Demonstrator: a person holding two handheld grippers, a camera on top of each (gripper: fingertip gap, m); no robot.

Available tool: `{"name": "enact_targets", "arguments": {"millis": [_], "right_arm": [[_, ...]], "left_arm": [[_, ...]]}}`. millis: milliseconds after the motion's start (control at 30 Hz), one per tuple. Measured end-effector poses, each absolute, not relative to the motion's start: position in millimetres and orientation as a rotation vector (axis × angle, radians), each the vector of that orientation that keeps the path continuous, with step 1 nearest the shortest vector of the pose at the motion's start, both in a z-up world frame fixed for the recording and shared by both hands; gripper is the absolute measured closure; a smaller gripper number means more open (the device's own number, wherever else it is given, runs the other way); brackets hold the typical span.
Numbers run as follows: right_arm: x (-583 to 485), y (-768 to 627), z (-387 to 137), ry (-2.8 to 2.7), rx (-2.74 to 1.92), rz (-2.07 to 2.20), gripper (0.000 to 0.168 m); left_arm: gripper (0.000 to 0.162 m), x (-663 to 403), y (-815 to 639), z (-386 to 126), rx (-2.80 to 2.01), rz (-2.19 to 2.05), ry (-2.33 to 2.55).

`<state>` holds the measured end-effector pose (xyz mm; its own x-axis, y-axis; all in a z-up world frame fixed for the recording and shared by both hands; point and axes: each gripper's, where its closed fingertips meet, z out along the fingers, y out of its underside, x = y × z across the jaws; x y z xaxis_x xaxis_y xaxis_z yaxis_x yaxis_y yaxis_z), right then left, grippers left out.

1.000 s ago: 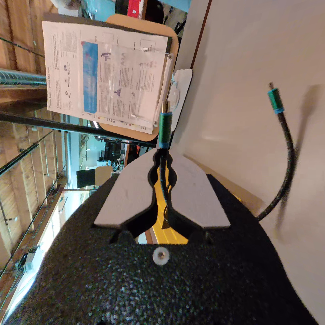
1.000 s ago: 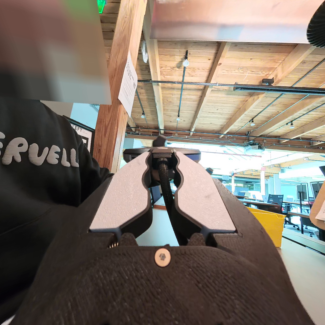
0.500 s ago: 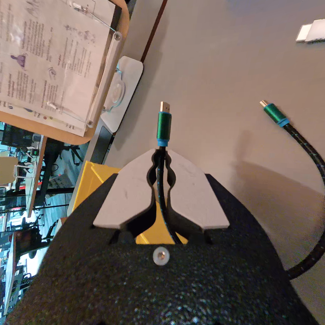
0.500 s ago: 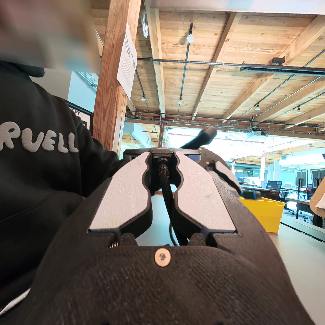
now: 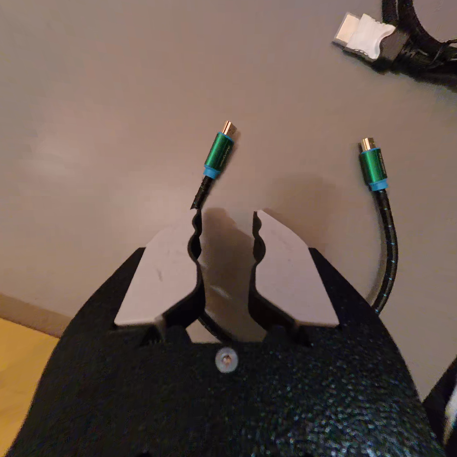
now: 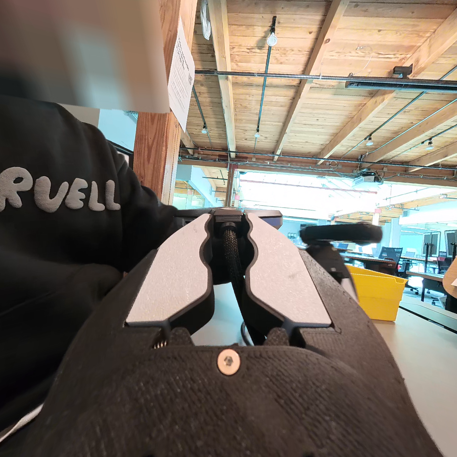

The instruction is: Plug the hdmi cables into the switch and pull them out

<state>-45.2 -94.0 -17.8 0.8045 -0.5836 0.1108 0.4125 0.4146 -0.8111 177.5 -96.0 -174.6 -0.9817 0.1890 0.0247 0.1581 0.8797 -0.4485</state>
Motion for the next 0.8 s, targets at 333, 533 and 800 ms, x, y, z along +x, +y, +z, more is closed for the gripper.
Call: {"name": "enact_targets", "arguments": {"millis": [333,533,800], "right_arm": [[-44.3,-92.3,-20.0,0.199,-0.973,-0.619,0.146],[-42.5,-92.2,-20.2,0.204,-0.978,-0.627,0.146],[-42.7,-90.7,-20.5,0.204,-0.982,-0.618,0.146]], "left_arm": [[0.126,192.9,-120.6,-194.5,-0.778,0.340,-2.957],[0.133,190.7,-131.5,-190.7,-1.018,0.506,-3.001],[0.130,168.0,-138.3,-188.9,-0.996,0.686,-2.928]]}}
